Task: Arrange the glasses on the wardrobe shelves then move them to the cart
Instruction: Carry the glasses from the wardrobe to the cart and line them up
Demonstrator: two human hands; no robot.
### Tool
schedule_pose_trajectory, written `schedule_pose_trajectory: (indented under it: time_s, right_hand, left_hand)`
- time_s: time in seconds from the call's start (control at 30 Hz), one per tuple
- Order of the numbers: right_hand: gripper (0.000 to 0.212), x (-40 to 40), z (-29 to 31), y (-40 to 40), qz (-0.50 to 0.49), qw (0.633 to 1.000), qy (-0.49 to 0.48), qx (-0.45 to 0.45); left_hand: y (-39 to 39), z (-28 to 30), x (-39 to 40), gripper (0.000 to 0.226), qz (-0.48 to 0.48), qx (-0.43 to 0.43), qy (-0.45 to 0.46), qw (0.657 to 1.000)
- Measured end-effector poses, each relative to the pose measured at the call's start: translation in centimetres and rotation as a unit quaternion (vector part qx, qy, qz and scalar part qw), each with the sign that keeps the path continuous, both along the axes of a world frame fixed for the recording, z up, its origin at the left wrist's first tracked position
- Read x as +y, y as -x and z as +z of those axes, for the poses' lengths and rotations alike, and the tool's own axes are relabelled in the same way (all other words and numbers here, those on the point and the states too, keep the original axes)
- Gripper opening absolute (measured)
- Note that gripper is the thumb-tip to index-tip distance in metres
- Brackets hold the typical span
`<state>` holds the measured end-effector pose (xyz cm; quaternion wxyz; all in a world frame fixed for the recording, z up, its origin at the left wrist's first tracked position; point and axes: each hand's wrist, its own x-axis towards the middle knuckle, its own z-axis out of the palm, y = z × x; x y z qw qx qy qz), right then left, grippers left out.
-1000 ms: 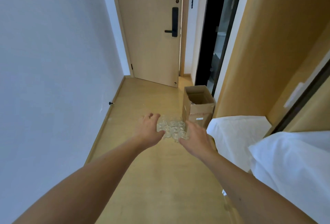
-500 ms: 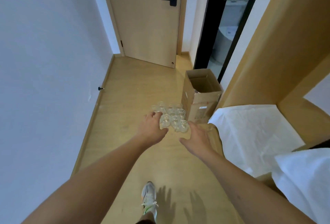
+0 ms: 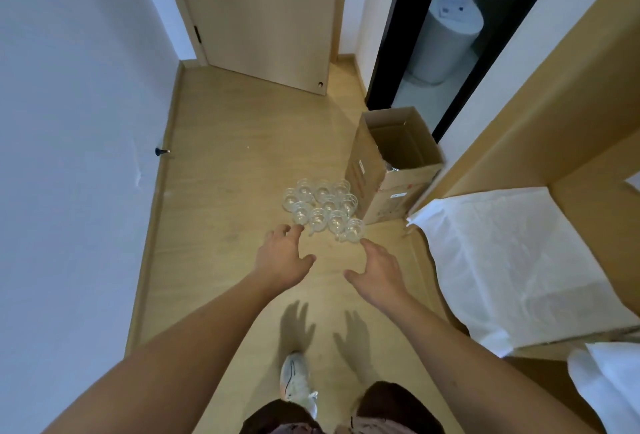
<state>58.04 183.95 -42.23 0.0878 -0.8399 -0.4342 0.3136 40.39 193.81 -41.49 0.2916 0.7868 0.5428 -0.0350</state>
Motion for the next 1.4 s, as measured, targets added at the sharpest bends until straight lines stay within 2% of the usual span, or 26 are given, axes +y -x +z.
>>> schedule_pose_trajectory:
  time_s: [0.33,0.6,0.8,0.87,1.03,1.13,1.27,1.4]
  right_hand:
    - [0.079,6.0,-3.7,-5.0,-0.018,0.997,0.065,0.027]
    - [0.078,13.3,-7.3,-11.2,0.03,0.994,0.1,0.033]
    - [0.066,17.3,-11.5,-14.4,0.042,0.986,0.152,0.062]
    - [0.063,18.3,-13.3,-15.1,0.049,0.983,0.165,0.07]
    - [0.072,20.4,-17.5,-16.0,0.033,0.978,0.183,0.095]
    - [0.067,21.0,-20.9,-16.4,0.031,0.975,0.195,0.098]
    - [0.057,22.2,-27.0,-16.8,0.023,0.974,0.198,0.103]
    - [0.063,22.7,-34.5,-16.9,-0.013,0.976,0.189,0.111]
  left_hand:
    - [-4.1,-4.1,6.8,0.07,0.021,0.002,0.067,0.998]
    - [-10.5,-6.8,13.6,0.07,0.066,0.018,0.102,0.992]
    - [-14.5,-10.3,18.1,0.067,0.104,0.024,0.135,0.985]
    - [-15.3,-11.7,19.1,0.067,0.112,0.029,0.145,0.983]
    - [-16.1,-15.8,20.4,0.066,0.113,0.051,0.168,0.978]
    - [-16.4,-19.0,20.7,0.064,0.116,0.052,0.181,0.975]
    - [-17.3,-24.6,21.4,0.061,0.131,0.041,0.191,0.972]
    - [-18.2,-31.7,21.7,0.06,0.136,0.03,0.197,0.97]
